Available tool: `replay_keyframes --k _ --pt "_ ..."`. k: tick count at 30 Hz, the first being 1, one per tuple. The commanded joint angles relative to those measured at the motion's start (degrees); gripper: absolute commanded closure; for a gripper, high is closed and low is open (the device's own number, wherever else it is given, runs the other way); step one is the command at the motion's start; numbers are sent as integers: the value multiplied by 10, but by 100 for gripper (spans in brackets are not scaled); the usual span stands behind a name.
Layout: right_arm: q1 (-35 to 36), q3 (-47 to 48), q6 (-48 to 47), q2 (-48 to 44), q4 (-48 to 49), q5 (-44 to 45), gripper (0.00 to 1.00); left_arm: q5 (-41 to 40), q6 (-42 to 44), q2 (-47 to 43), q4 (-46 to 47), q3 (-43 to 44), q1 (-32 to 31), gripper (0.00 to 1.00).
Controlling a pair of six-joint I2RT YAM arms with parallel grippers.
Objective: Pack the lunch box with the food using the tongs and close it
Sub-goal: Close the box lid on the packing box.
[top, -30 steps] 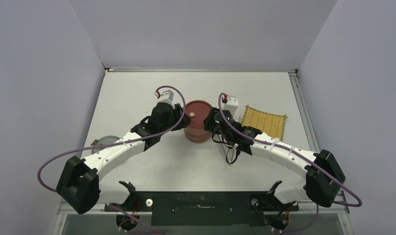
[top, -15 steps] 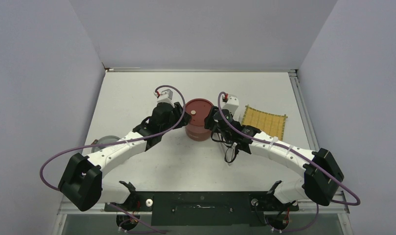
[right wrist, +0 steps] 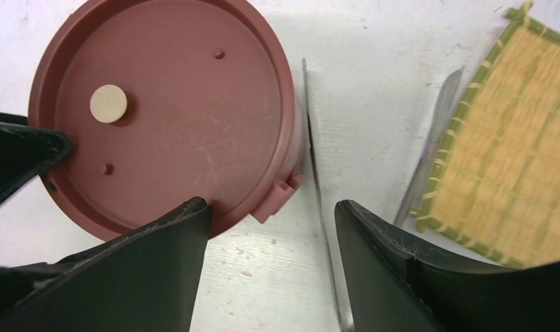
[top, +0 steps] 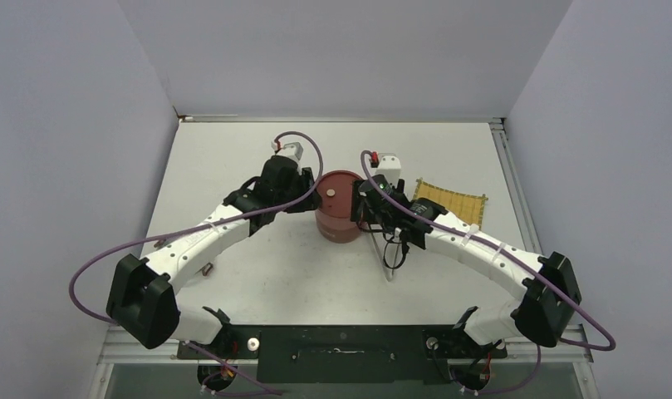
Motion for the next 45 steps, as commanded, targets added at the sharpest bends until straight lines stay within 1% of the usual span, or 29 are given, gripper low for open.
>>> replay_keyframes --k 1,4,6,10,14,16,20,24,27,31,33,35,38,40,42,45 --pt "-13 58 -68 -32 -84 22 32 44 66 -25 -104 45 42 53" --pt "-42 64 -91 -33 -71 -20 30 87 87 -33 -112 57 65 47" --pt "-71 56 -108 -33 -46 -72 30 109 109 -25 -129 73 74 46" --pt "-113 43 -130 -21 14 -163 35 151 147 5 -162 112 88 46" --pt "-135 52 -136 6 42 -226 40 170 162 17 -156 122 92 47" --pt "-142 55 -135 18 52 -243 43 182 161 21 -145 120 92 48" --pt "-147 62 -135 40 62 -258 46 217 151 22 -106 94 92 49" --pt "-148 61 -136 58 70 -266 50 220 153 28 -100 83 92 53" --pt "-148 59 -135 69 73 -268 54 218 152 29 -95 73 93 53" --pt "-148 57 -130 73 78 -259 64 218 147 27 -81 61 96 53" --pt "-148 60 -128 73 74 -246 67 219 144 29 -81 57 97 54" --pt "-147 61 -128 73 71 -237 72 214 142 34 -86 55 97 57" --pt "-145 61 -128 74 70 -230 84 195 144 44 -102 55 97 61" --pt "-143 61 -128 74 70 -228 90 185 146 47 -110 53 97 63" --pt "-140 61 -128 73 69 -224 93 179 149 48 -112 51 97 63" --pt "-135 65 -129 73 66 -209 94 171 153 47 -112 52 97 63"
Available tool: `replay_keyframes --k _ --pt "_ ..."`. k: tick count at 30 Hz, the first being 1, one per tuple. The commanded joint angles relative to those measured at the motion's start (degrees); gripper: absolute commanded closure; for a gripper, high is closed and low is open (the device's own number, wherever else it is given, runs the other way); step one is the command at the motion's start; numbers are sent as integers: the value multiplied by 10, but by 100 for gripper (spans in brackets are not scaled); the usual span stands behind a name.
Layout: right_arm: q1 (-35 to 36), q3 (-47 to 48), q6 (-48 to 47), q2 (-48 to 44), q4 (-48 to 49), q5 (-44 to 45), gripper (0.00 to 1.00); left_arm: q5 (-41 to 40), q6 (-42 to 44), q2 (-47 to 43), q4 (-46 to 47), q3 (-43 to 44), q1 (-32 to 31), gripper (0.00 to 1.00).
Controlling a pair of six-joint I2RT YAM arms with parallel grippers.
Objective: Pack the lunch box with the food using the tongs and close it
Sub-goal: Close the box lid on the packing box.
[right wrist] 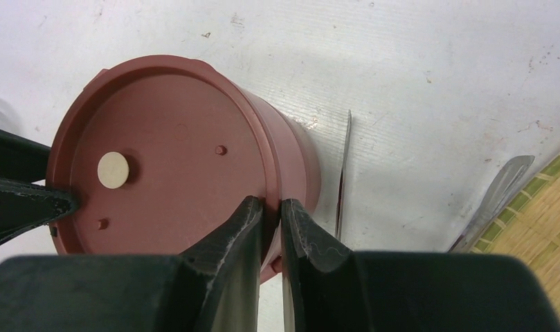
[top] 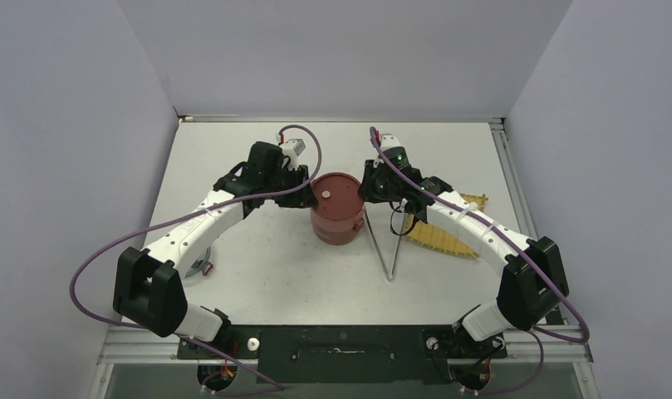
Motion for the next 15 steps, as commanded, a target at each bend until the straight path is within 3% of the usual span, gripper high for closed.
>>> replay_keyframes --k 1,9,15 --pt "5 22 -10 9 -7 56 94 -52 20 11 -24 -9 5 63" --pt "60 46 -30 1 -36 171 95 -43 14 -8 1 -17 7 57" --pt "74 55 -28 -7 -32 200 95 -32 6 -20 20 -25 11 55"
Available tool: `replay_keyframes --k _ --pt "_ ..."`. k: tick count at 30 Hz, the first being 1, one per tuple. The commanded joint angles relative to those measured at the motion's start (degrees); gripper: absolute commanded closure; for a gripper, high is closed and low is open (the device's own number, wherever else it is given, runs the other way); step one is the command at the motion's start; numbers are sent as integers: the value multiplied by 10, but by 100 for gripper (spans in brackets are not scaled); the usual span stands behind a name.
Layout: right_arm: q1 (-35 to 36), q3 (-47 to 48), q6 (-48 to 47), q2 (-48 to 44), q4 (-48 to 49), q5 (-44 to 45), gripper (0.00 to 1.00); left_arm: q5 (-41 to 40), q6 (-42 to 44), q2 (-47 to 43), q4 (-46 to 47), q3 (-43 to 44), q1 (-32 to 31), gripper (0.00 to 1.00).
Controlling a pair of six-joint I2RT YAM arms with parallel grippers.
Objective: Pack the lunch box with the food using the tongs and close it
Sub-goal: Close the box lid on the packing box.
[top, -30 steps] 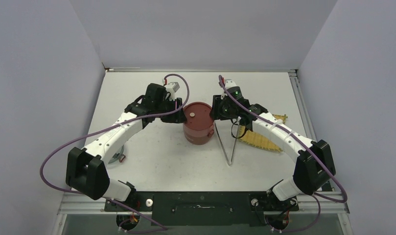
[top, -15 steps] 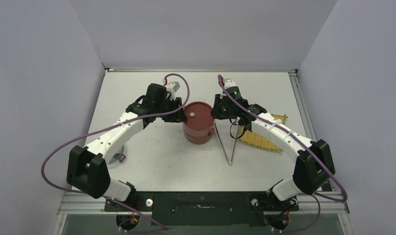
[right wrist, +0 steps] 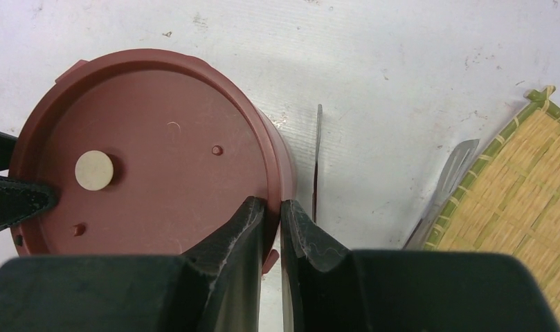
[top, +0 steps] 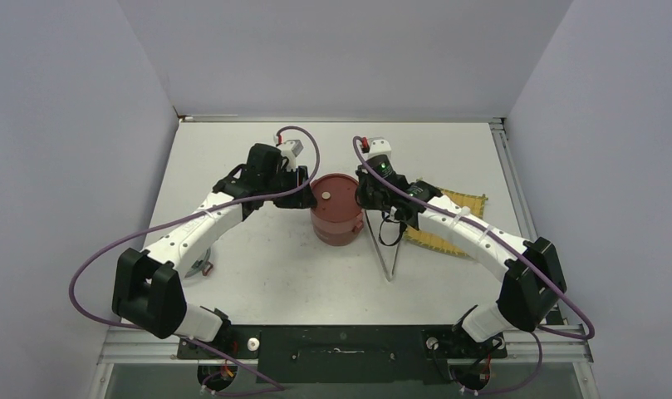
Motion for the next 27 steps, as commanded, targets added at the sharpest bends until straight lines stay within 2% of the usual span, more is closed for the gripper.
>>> replay_keyframes --k 1,8,11,19,27 --pt "6 37 -16 -9 12 56 95 -12 5 -19 7 -13 9 55" --pt "7 47 -14 -15 15 65 94 17 -5 -17 22 -16 12 55" --pt "8 48 -15 -12 15 68 87 29 -7 -13 26 -15 12 55" --pt "7 43 -11 -2 9 73 80 29 -8 -29 39 -24 17 53" --pt "8 48 -12 -6 -1 68 78 40 -15 -30 50 -28 19 52"
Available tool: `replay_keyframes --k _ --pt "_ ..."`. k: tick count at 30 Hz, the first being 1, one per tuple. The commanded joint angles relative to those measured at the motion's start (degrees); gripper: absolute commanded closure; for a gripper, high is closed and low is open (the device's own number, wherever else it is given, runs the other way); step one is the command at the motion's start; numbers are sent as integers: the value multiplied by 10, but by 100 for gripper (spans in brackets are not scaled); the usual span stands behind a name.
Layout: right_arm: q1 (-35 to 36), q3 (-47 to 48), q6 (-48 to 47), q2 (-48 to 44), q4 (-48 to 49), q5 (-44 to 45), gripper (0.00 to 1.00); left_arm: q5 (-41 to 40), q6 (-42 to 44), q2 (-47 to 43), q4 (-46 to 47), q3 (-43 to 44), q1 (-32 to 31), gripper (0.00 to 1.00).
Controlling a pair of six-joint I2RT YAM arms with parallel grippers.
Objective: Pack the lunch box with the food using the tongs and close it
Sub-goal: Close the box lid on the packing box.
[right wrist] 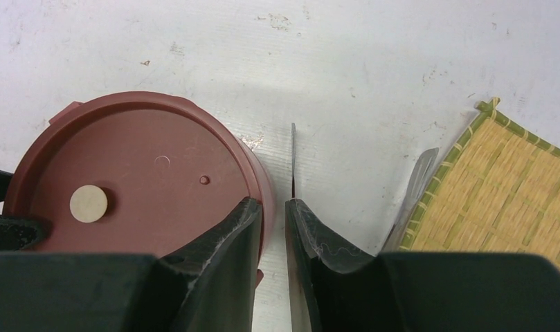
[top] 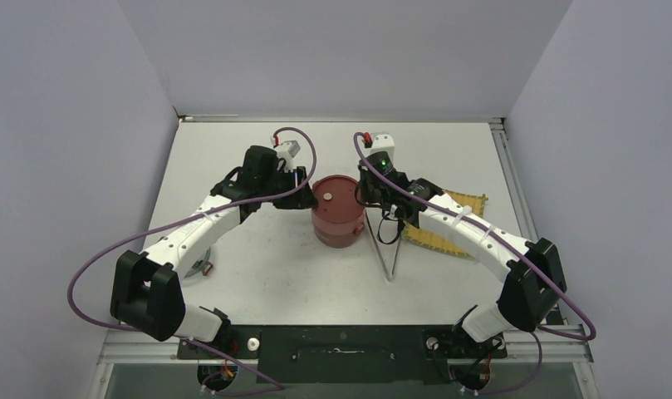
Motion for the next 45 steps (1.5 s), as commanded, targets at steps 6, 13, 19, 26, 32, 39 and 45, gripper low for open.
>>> replay_keyframes --k 6,13,19,26,32,39,45 --pt "22 15 -44 -33 28 -48 68 3 0 -26 20 -3 11 52" --pt "61 2 -113 -65 60 -113 63 -7 -2 -72 45 -18 44 38" --pt "98 6 -146 -40 58 -172 61 -7 -1 -89 43 -23 71 33" --pt "129 20 -168 3 36 -162 58 -2 -1 -92 37 -23 89 33" --pt "142 33 -180 25 31 -125 60 4 3 -88 32 -22 91 33" --pt "145 36 -182 28 35 -110 79 11 4 -82 29 -22 93 33" --pt "145 25 -176 16 53 -121 95 17 4 -78 27 -22 93 33"
